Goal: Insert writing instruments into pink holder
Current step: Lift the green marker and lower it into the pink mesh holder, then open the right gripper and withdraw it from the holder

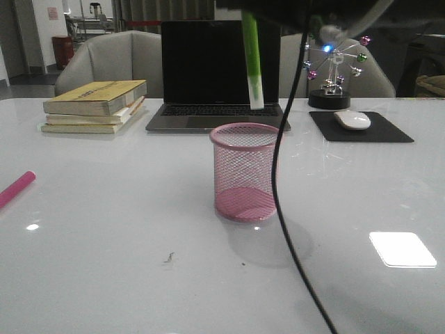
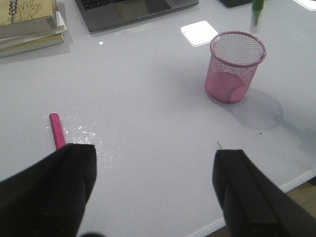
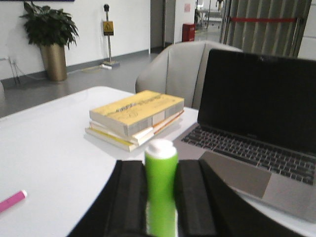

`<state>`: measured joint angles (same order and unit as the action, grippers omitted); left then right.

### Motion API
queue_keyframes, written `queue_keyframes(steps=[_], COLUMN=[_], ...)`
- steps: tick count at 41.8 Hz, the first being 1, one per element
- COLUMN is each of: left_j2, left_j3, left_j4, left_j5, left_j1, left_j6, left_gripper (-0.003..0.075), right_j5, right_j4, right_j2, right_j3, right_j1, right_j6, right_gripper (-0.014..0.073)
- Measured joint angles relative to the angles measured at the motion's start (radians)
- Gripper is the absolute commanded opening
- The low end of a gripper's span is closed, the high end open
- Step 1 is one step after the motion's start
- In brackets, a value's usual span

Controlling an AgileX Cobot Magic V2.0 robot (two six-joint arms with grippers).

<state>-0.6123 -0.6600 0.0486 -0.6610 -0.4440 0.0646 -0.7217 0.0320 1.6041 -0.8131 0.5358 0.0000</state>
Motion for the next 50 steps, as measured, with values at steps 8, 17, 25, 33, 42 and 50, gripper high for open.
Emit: queue_keyframes(steps=[8,17,25,33,42,50], left_j2=[0.000,0.000,0.000,0.000,0.000,0.000], left_j3=[0.000,0.000,0.000,0.000,0.000,0.000], left_j4=[0.000,0.000,0.000,0.000,0.000,0.000], left_j5=[0.000,0.000,0.000,0.000,0.000,0.000], left_j1=[0.000,0.000,0.000,0.000,0.000,0.000], left_j6=[0.000,0.000,0.000,0.000,0.000,0.000], left_gripper=[0.0549,0.0549,0.0549,0.0549,0.0549,0.0549], right_j5=[0.002,0.030,0.087,0.334,0.753,1.099], right_j4=[0.000,0.000,0.002,0.002,0.002,-0.010], right_j2=[0.114,0.165,0.126,-0.072,-0.355,-0.606], right_j3=[0.000,0.000,0.000,0.000,0.000,0.000], right_j1=[0.000,0.000,0.000,0.000,0.000,0.000], right_j6=[0.000,0.000,0.000,0.000,0.000,0.000], right_gripper=[0.0186,0.0451,0.0454,0.0454,0.0454,0.0454])
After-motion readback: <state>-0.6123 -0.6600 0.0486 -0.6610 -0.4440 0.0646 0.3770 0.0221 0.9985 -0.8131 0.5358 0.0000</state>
